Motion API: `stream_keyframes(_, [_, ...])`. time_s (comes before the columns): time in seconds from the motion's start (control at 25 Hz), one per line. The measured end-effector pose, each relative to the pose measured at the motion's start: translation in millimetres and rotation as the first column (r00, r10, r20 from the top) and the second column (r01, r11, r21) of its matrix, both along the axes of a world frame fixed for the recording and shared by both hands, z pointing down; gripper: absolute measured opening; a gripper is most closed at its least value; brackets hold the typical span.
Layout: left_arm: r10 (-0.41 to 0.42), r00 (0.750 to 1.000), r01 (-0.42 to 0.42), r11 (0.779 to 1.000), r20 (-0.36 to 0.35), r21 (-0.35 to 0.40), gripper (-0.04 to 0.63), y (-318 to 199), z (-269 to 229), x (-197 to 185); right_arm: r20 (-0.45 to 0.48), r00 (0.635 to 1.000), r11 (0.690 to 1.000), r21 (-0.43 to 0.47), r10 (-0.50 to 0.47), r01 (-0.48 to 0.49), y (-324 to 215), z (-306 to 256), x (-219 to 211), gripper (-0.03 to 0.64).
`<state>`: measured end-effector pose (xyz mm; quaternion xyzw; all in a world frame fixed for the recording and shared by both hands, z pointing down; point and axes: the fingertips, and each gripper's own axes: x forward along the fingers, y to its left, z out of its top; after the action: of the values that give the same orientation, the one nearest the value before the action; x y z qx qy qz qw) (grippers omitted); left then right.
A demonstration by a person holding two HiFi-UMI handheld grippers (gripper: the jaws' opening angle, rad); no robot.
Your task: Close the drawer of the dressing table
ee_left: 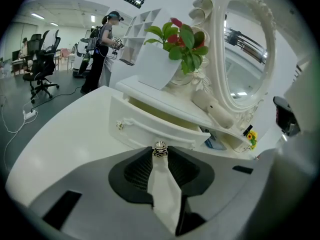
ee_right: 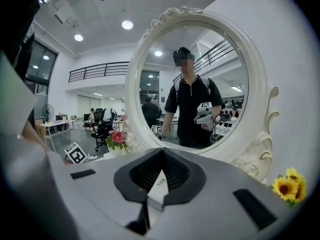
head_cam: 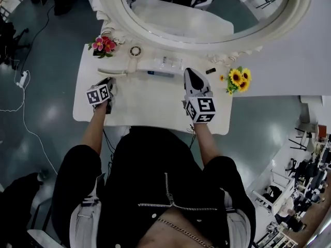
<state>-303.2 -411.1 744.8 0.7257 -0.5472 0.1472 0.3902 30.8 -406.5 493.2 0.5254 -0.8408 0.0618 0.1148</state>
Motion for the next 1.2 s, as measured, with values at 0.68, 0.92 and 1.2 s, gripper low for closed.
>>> stream_keyframes(0.68, [-0.006,1.000,0.006,1.000,0.006,-0.015,0.107,-40,2,5,0.000,0.996,0.996,-0.007,0.084,-0.084,6,0,33,0.006])
stream_keyframes(0.92, [-0.007,0.999,0.007,1.000,0.035,-0.006,0.107,-39,1,4,0.003,0.996,0.996,-0.007,0.090,-0.090,7,2,42,0.006])
stream_keyframes(1.2, [-0.028,0.995,0.024,0.999,0.100,0.044,0.107,-30,-18,-2,0.013,0.997,0.997,0.004,0.075,-0.075,6,2,42,0.006])
